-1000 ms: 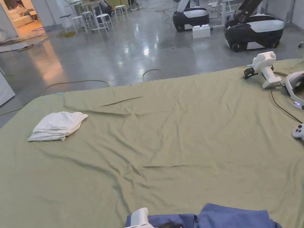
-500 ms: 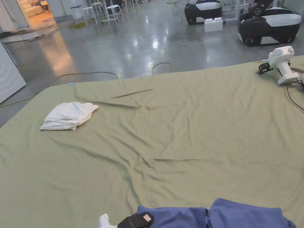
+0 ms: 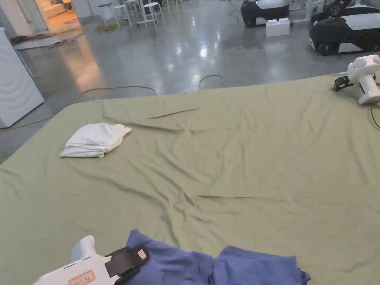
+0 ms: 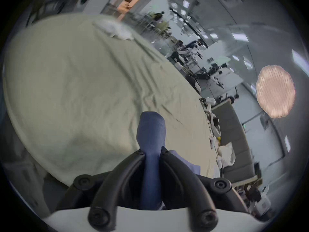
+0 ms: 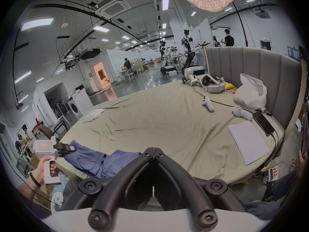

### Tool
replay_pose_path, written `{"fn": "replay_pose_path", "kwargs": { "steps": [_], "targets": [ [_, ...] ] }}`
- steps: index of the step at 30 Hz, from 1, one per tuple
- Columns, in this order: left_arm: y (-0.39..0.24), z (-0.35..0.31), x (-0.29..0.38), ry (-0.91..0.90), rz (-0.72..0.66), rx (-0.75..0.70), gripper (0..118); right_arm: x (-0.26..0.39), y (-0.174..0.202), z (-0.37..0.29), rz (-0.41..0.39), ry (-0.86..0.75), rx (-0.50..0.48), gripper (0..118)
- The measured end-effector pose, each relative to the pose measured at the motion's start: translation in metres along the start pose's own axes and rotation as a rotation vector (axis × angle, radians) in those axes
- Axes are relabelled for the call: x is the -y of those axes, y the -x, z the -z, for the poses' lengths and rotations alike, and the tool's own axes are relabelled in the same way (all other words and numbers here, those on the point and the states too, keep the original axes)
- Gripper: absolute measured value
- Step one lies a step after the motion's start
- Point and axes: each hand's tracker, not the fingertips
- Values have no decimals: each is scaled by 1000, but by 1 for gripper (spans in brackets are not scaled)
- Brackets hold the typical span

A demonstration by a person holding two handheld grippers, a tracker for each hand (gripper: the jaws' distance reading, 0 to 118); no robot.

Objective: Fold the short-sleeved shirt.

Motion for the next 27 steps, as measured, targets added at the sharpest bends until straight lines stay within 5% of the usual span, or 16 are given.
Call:
{"fn": "replay_pose_path", "kwargs": {
  "steps": [6, 11, 13, 15, 17, 20, 21, 22, 23, 24, 27],
  "targets": [
    [-93, 74, 52, 156, 201, 156, 12, 0, 3, -7, 15, -27, -29, 0],
    [-128, 153, 96, 337, 238, 108, 16, 7, -1, -28, -12, -36, 41, 0],
    [-130, 162, 99, 360, 264, 141, 44, 10, -5, -34, -15, -48, 82, 0],
    [-134, 154, 91, 360, 271, 195, 86, 11, -12, -35, 18, -50, 91, 0],
    [-132, 133, 78, 281, 261, 256, 91, 13, -20, -34, 68, -52, 83, 0],
    [-114, 125, 66, 274, 158, 260, 87, 16, -27, -30, 88, -36, 77, 0],
    [-108, 131, 68, 298, 138, 262, 77, 17, -28, -28, 87, -21, 84, 0],
    [-106, 140, 75, 327, 152, 252, 55, 18, -27, -26, 81, -10, 91, 0],
    [-106, 148, 82, 348, 157, 235, 19, 19, -26, -25, 77, -6, 93, 0],
    [-106, 164, 94, 372, 159, 225, 3, 21, -24, -25, 74, -2, 90, 0],
    [-99, 209, 129, 530, 148, 213, 3, 24, -15, -22, 73, 14, 72, 0]
  ]
}}
